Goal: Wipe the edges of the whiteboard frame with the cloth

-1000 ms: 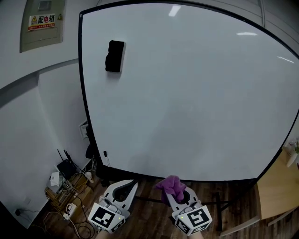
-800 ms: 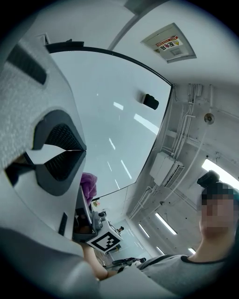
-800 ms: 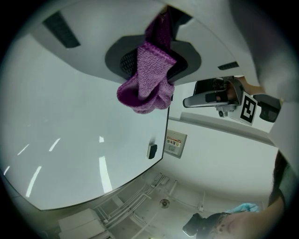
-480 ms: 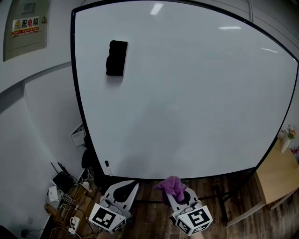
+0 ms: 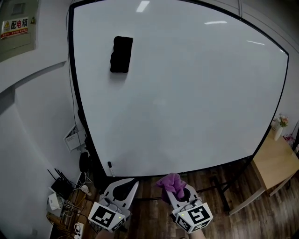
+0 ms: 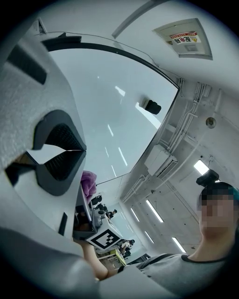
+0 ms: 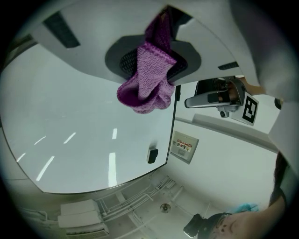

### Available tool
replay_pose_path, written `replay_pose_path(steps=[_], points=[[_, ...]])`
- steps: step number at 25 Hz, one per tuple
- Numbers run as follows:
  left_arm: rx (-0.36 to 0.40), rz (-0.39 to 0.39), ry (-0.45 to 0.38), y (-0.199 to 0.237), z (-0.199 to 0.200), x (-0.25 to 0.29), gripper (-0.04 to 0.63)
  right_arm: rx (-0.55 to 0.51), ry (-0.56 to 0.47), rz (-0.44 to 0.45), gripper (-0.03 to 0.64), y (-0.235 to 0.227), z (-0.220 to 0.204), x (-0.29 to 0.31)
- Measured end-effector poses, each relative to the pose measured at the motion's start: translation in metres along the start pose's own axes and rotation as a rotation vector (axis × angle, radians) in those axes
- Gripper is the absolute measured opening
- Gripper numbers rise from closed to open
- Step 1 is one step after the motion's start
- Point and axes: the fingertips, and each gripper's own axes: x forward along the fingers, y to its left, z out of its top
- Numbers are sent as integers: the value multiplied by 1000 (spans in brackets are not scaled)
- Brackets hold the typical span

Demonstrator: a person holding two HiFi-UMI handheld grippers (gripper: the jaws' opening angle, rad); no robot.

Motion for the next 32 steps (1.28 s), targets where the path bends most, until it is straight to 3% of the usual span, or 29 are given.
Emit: replay_pose_path(steps=[11, 29, 32], points=[[-21, -24, 21, 16, -11, -27, 17, -12, 28, -10, 77, 29, -15, 21], [-35, 72, 44, 53, -48, -60, 17, 3, 134, 110, 77, 68, -73, 82], [-69, 90, 92, 53, -57, -63, 17, 18, 159, 138, 77, 73, -86, 92]])
